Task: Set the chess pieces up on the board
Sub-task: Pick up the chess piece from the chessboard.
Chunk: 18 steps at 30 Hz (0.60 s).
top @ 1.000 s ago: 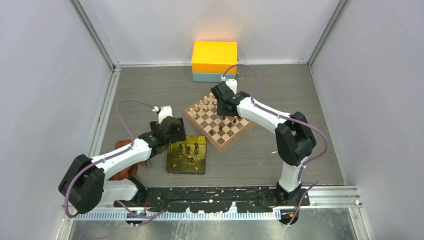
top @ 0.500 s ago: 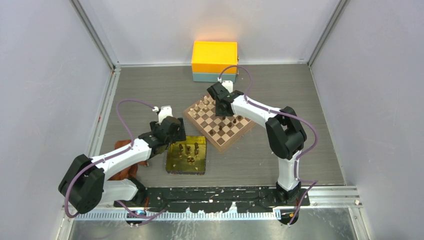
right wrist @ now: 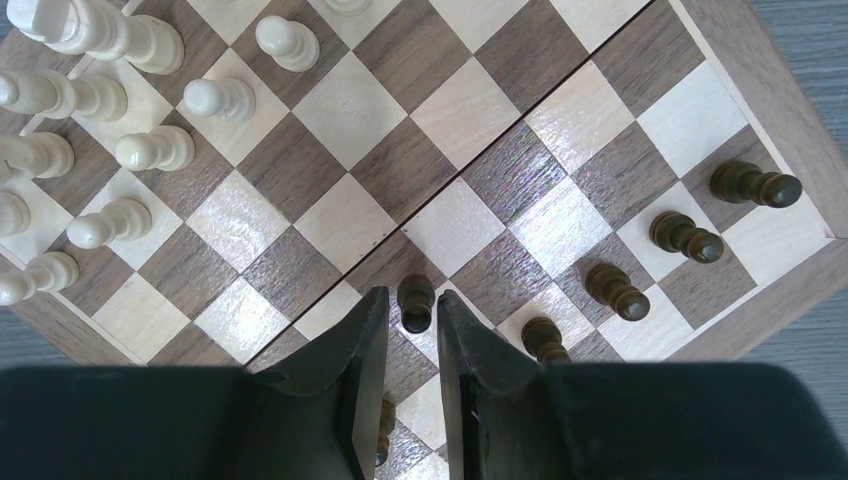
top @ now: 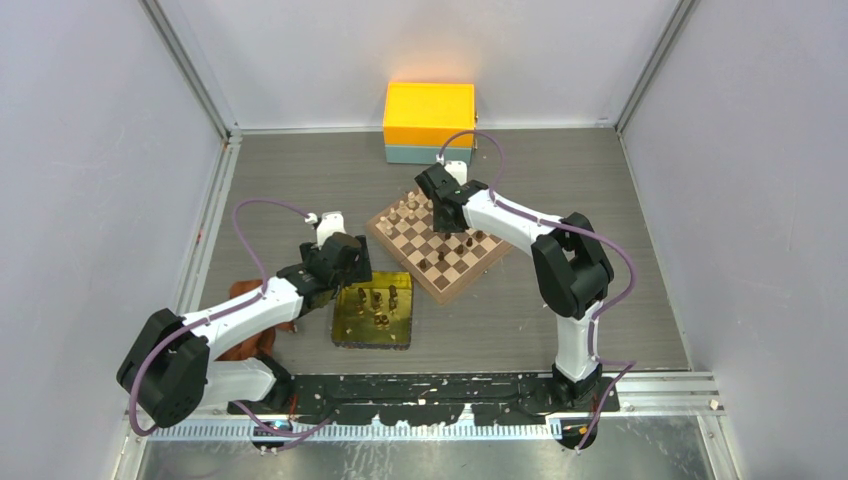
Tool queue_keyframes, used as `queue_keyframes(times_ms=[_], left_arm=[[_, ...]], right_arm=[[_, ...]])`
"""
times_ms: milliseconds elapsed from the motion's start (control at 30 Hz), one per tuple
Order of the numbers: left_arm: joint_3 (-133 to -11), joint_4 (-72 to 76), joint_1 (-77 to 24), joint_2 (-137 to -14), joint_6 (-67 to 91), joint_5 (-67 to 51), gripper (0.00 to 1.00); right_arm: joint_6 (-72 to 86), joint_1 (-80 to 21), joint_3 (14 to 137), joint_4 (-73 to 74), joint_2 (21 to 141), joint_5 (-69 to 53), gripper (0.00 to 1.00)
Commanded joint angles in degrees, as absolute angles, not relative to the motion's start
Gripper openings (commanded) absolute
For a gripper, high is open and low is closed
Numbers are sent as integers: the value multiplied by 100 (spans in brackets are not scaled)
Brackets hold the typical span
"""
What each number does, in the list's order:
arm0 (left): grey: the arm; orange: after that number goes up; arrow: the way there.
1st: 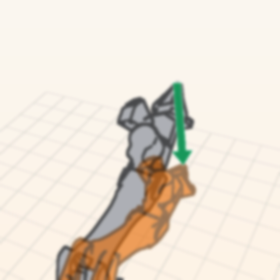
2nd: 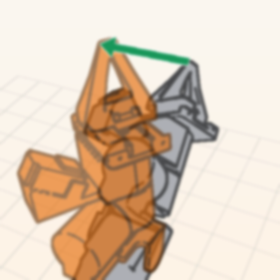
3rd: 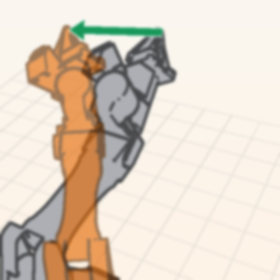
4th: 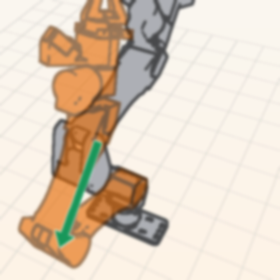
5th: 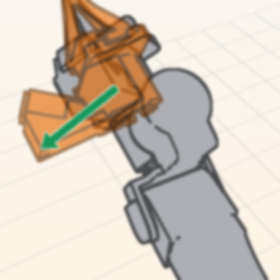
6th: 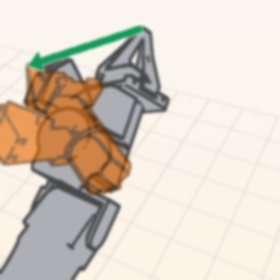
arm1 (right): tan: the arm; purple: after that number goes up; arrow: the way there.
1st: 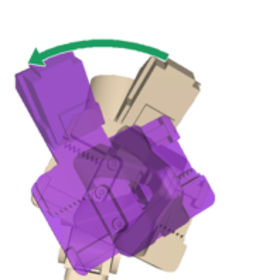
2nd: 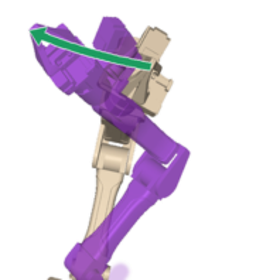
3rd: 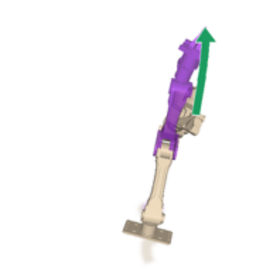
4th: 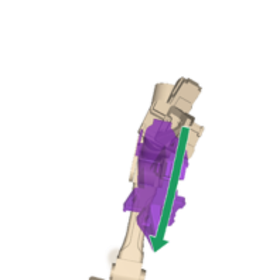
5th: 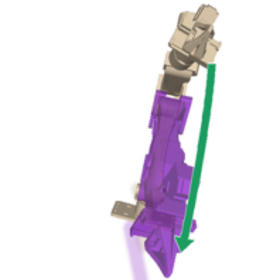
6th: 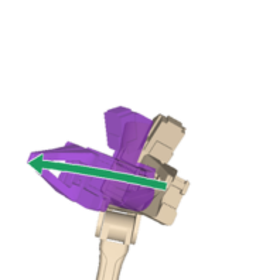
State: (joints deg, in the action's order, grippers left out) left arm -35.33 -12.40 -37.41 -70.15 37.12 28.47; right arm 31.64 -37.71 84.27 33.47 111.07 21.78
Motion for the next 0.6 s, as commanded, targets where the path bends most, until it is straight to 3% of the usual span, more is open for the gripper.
queue_keyframes(times_ms=[0, 567], left_arm=[[-3568, -1009, -3754, -6962, 3757, 3006, 94], [-3604, -1029, -3758, -7003, 3753, 2988, 94]], right_arm=[[3182, -3750, 8585, 3296, 11118, 2197, 30], [3226, -3710, 8388, 3193, 11084, 2118, 26]])
